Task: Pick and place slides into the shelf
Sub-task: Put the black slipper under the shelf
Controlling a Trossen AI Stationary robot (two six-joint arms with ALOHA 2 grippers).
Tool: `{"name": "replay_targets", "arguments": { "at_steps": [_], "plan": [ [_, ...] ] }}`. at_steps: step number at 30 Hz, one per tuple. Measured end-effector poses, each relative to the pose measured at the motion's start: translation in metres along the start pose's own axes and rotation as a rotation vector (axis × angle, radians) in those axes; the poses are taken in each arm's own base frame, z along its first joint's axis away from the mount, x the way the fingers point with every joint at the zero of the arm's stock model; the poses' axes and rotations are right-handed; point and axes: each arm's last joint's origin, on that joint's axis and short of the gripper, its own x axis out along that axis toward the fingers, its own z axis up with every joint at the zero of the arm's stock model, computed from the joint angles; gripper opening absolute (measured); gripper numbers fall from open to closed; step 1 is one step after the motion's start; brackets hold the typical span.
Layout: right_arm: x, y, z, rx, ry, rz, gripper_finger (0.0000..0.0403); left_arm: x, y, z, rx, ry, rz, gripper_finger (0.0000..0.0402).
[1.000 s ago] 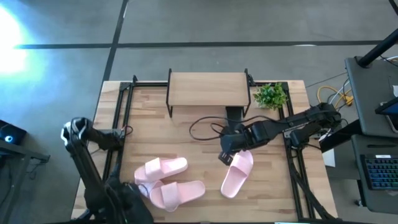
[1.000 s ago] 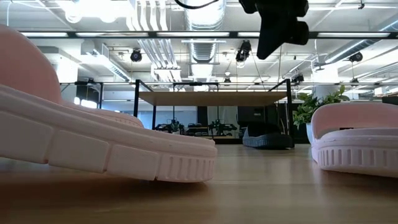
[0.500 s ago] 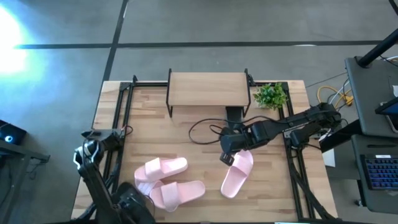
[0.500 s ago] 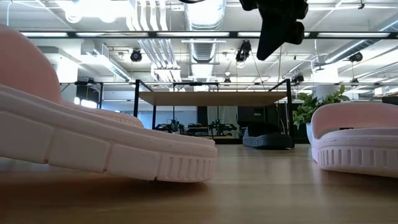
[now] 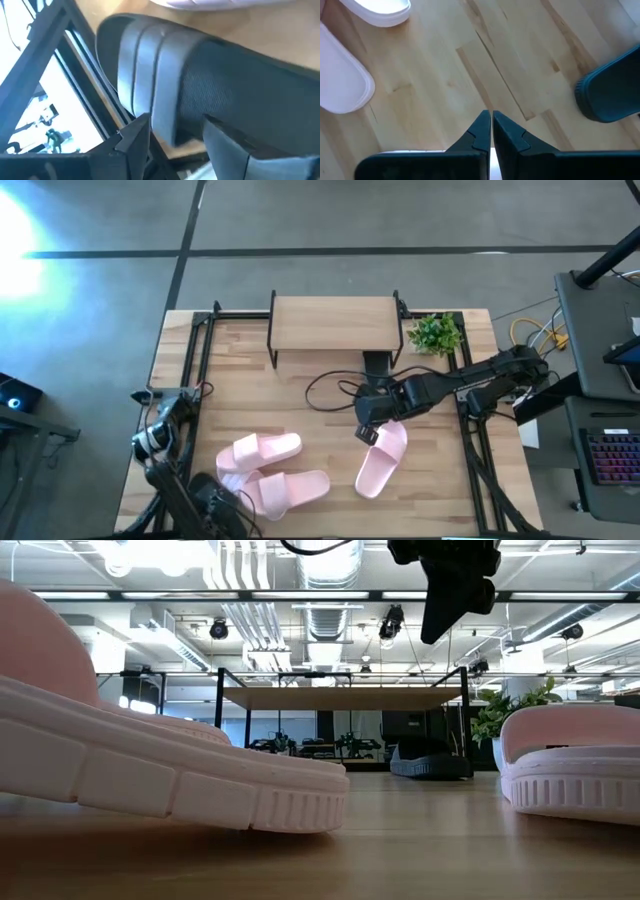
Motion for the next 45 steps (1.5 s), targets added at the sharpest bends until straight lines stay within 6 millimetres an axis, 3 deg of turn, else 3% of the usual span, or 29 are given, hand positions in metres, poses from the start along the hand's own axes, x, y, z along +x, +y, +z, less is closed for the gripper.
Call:
{"name": "replay_targets", "arguments": {
  "at_steps": [9,12,16,20,25,28,31,33,37,42,45],
  "plan": [
    [0.0,0.0,0.0,0.014,0.0,0.0,0.0011,0.031,0.007,0.01,0.004,-0.041,0.124,0.015],
    [0.0,0.0,0.0,0.033,0.0,0.0,0.0011,0.037,0.008,0.012,0.05,-0.046,0.149,0.0111],
    [0.0,0.0,0.0,0.037,0.005,-0.003,0.0011,0.035,0.01,0.012,0.117,-0.042,0.142,0.0027],
    [0.0,-0.002,-0.002,0.055,0.022,-0.019,0.0011,0.01,0.015,0.008,0.159,-0.008,0.036,0.0007],
    [0.0,-0.002,-0.003,0.05,0.03,-0.021,0.0011,-0.048,0.038,0.002,0.199,0.009,-0.184,0.0002],
    [0.0,-0.002,-0.003,0.029,0.027,-0.023,0.0011,-0.083,0.057,0.0,0.198,-0.197,-0.411,0.0001],
    [0.0,-0.002,-0.003,0.008,0.027,-0.022,0.0011,-0.117,0.076,0.005,0.21,-0.573,-0.655,0.0001],
    [0.0,-0.002,-0.003,-0.005,0.026,-0.022,0.0011,-0.13,0.09,0.016,0.218,-0.783,-0.703,0.0001],
    [-0.007,-0.004,-0.002,0.032,-0.031,-0.056,0.0011,-0.132,0.098,0.057,0.313,-0.888,-0.572,0.0001],
    [-0.052,-0.008,-0.009,0.149,-0.26,-0.082,0.0011,-0.108,0.093,0.124,0.35,-0.938,-0.284,0.0],
    [-0.081,-0.015,-0.021,0.22,-0.349,-0.036,0.0011,-0.099,0.088,0.162,0.331,-0.978,-0.2,0.0]
  ]
}}
